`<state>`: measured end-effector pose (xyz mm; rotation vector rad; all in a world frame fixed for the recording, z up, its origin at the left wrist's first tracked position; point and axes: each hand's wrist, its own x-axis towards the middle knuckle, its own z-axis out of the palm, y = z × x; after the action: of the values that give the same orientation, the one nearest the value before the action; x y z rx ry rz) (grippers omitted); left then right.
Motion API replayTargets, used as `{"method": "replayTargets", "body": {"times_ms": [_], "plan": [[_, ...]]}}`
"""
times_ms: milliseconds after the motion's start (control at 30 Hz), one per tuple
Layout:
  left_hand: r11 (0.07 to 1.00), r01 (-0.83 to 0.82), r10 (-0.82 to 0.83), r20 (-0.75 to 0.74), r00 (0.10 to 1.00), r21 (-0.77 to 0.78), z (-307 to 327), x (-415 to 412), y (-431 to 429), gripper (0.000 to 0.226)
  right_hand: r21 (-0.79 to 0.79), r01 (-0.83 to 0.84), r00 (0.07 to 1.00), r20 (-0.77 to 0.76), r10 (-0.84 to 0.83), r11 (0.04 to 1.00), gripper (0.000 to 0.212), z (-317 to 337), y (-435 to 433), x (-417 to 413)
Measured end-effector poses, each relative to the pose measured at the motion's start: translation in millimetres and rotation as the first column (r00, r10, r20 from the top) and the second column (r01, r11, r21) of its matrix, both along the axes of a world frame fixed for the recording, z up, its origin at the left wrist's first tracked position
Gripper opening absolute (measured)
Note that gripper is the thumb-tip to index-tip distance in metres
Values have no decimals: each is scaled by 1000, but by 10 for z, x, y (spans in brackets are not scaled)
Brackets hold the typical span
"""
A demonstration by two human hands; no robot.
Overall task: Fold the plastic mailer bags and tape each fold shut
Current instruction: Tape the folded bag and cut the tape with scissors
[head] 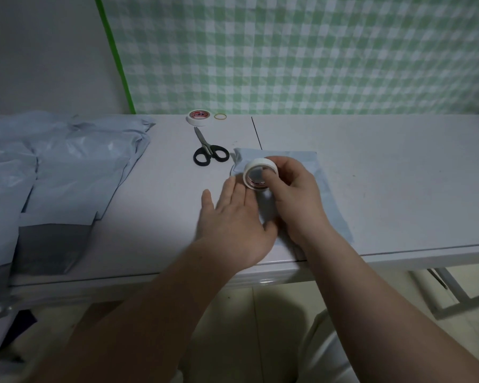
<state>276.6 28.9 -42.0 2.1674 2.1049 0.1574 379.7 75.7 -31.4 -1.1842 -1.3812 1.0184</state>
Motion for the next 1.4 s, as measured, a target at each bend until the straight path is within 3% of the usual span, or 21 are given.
{"method": "replayTargets", "body": {"times_ms": [433, 667, 1033, 1167, 1400], "plan": [[999, -22, 20, -56, 998, -45, 11, 8, -3, 79, 207, -66, 914, 405, -25, 976, 24, -39, 133, 225], [997, -29, 23, -79, 997, -73, 24, 14, -4, 79, 326, -22, 861, 487, -148, 945, 25, -60, 128, 308], [998, -11, 6, -75, 997, -61, 35, 12, 2, 78, 424, -18, 704, 649, -290, 905, 30, -54, 34, 337], [1000, 0, 1, -26, 1000, 27, 50, 26, -13, 71, 461, -19, 688, 650, -323, 887, 33, -52, 24, 322], [998, 28, -18, -139, 990, 65, 143, 93, -66, 66, 464, -16, 680, 654, -331, 886, 32, -48, 18, 315]]}}
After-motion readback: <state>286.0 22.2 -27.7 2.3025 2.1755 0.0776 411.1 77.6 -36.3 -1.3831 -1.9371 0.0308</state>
